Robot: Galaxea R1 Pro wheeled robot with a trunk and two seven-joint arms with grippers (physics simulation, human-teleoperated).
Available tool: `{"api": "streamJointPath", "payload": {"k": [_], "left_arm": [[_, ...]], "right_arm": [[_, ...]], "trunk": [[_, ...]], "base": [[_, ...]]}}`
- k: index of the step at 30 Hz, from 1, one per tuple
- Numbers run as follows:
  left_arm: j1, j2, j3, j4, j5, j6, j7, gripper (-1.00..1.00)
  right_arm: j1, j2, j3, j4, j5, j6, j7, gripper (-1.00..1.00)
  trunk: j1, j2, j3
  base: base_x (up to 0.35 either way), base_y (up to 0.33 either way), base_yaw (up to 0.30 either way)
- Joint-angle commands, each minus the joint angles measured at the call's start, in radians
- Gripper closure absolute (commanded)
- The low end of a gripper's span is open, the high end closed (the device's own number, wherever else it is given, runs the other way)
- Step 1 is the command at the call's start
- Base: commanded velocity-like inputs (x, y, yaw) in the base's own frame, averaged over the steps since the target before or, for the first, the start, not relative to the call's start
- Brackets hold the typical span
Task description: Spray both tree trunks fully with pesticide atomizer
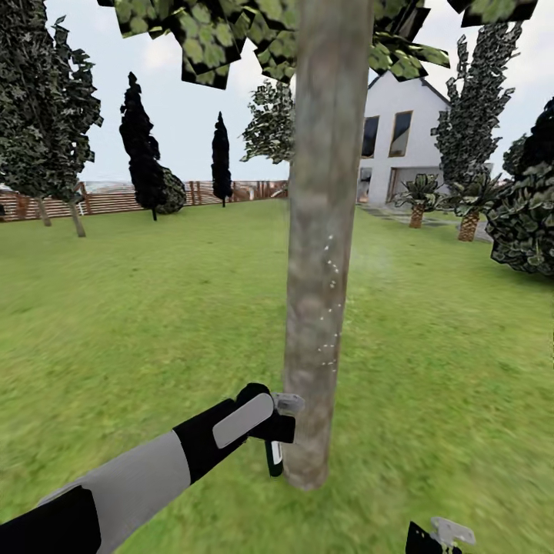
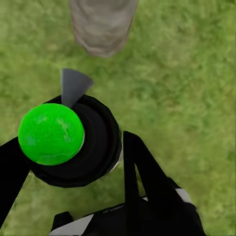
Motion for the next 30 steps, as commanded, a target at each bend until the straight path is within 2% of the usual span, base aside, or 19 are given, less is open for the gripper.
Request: {"api": "streamJointPath", "payload": {"k": [1, 3, 8, 30], "left_arm": [[0.010, 0.000, -0.002, -0.001, -0.018, -0.002, -0.013, 1.00], [0.030, -0.001, -0.002, -0.001, -0.050, -0.001, -0.045, 1.00], [0.039, -0.001, -0.002, -0.001, -0.069, -0.001, -0.060, 1.00], [0.041, -0.002, -0.003, 0.026, -0.079, -0.001, -0.063, 1.00]], "right_arm": [[-0.001, 0.000, -0.003, 0.001, -0.010, 0.000, 0.008, 1.00], [-0.001, 0.000, -0.004, 0.001, -0.010, 0.000, 0.006, 1.00], [-0.001, 0.000, -0.007, 0.002, -0.011, 0.000, 0.005, 1.00], [-0.001, -0.001, -0.007, 0.001, -0.011, 0.002, 0.006, 1.00]], "trunk": [[0.001, -0.002, -0.002], [0.001, -0.002, -0.002], [0.001, -0.002, -0.002], [0.001, -0.002, -0.002]], "base": [[0.125, 0.333, -0.150], [0.131, 0.331, -0.200], [0.093, 0.330, -0.237], [0.029, 0.331, -0.247]]}}
